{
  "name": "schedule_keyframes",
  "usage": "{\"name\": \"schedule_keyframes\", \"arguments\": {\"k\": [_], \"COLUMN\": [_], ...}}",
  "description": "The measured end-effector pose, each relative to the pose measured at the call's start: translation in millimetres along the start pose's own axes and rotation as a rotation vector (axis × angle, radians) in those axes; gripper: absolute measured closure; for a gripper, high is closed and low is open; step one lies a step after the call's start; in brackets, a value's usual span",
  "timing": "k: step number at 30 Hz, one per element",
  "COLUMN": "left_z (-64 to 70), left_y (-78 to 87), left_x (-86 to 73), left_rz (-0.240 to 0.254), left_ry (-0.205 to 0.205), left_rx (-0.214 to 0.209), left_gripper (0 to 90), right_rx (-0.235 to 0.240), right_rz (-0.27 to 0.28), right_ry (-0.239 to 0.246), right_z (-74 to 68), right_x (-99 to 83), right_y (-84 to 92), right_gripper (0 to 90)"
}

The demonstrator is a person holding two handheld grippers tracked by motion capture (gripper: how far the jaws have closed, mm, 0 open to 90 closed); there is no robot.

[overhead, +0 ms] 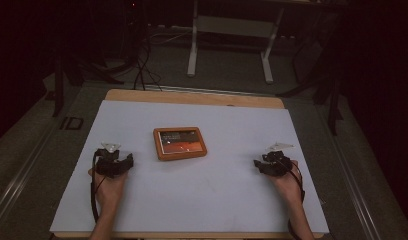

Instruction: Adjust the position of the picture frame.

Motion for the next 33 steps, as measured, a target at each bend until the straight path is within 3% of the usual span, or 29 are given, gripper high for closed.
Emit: {"name": "schedule_keyframes", "arguments": {"k": [3, 10, 18, 20, 26, 33], "left_z": [0.1, 7.2, 24.6, 28.3, 32.4, 37.9], "left_y": [2.0, 8.3, 14.2, 16.7, 23.2, 30.8], "left_x": [0.3, 4.6, 10.4, 11.5, 15.9, 22.9], "left_rz": [-0.004, 0.032, 0.079, 0.08, 0.066, 0.069], "left_ry": [-0.002, -0.012, -0.02, -0.017, -0.003, 0.014], "left_rx": [-0.024, -0.1, -0.233, -0.266, -0.324, -0.348], "left_gripper": [47.7, 48.3, 49.2, 49.3, 49.6, 50.6], "right_rx": [0.019, 0.028, 0.024, 0.044, 0.075, 0.093], "right_rz": [0.02, 0.033, 0.031, 0.036, 0.054, 0.066], "right_ry": [0.004, 0.012, 0.019, 0.011, 0.005, 0.02], "right_z": [-3.5, -8.4, -9.4, -10.4, -15.6, -26.5], "right_x": [1.9, 4.8, 5.4, 5.8, 10.4, 15.6], "right_y": [0.7, 2.0, 0.3, 1.0, 3.3, 3.2], "right_gripper": [53.5, 52.5, 51.5, 51.2, 51.6, 49.1]}}
Point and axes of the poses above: each handheld gripper's, and its own axes: y roughly backward along the jaws, x roughly out of its top, z roughly to its right, the point moved 8 cm from there along -y, roughly forward along the jaws, and after that the axes turned 3 degrees about z, right-handed, at the moved point
